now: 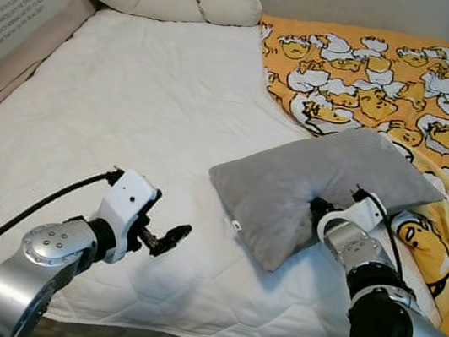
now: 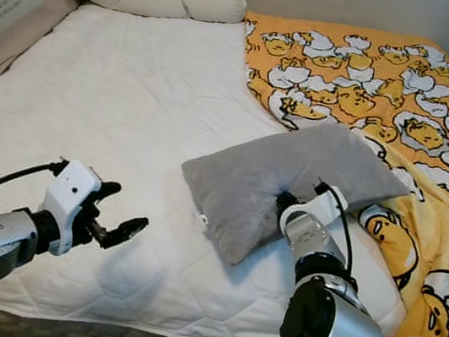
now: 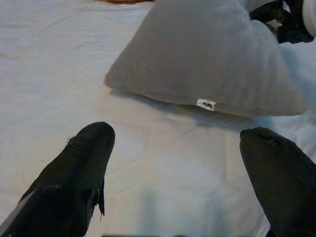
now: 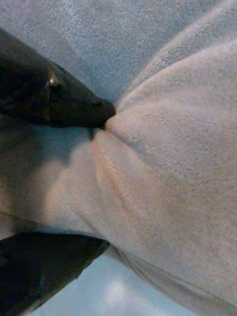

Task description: Clean up the room

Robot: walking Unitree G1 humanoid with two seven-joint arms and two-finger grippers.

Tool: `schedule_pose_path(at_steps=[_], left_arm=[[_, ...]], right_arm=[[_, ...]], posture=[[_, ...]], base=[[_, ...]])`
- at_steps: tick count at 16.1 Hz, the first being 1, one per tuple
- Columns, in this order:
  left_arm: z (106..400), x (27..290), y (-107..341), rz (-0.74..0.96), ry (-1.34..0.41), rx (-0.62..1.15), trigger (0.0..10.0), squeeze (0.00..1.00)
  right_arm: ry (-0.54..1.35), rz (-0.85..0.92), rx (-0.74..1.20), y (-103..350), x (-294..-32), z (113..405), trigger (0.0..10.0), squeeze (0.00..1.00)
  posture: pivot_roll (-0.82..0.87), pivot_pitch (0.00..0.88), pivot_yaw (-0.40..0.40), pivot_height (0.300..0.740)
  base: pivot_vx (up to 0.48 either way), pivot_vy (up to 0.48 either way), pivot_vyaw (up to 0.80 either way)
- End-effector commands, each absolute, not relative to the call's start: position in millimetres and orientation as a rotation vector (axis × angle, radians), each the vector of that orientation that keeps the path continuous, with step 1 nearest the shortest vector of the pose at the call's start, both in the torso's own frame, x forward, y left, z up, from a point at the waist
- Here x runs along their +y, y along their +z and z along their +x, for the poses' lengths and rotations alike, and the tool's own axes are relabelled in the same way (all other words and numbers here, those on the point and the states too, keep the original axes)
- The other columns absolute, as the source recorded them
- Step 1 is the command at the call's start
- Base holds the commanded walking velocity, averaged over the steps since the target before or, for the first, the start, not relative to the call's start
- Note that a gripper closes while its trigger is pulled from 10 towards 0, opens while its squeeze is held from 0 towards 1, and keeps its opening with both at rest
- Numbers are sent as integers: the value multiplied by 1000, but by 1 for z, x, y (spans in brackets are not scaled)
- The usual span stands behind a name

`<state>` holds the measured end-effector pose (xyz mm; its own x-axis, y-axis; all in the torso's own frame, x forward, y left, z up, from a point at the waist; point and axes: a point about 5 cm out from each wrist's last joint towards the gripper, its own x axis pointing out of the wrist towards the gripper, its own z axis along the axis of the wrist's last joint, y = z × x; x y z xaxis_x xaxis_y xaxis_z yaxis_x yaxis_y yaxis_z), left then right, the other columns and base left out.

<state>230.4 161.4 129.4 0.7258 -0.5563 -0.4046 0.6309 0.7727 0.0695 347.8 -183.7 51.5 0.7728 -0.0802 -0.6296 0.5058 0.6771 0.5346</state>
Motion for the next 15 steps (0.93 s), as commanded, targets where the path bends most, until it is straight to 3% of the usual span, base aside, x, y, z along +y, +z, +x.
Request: schedule_pose_path(at_steps=[1,15], left_arm=[[231,163,134,215,-667,363,10000,0],[231,159,132,197,-652,360,10000,0]], right_arm=[[-345,778,663,42,-174,342,0,0],[-334,739,645,49,-186,346,0,0]], posture=[[-31,0,28,740],[-21,0,-8,740]], base=[[0,0,0],[0,0,0]])
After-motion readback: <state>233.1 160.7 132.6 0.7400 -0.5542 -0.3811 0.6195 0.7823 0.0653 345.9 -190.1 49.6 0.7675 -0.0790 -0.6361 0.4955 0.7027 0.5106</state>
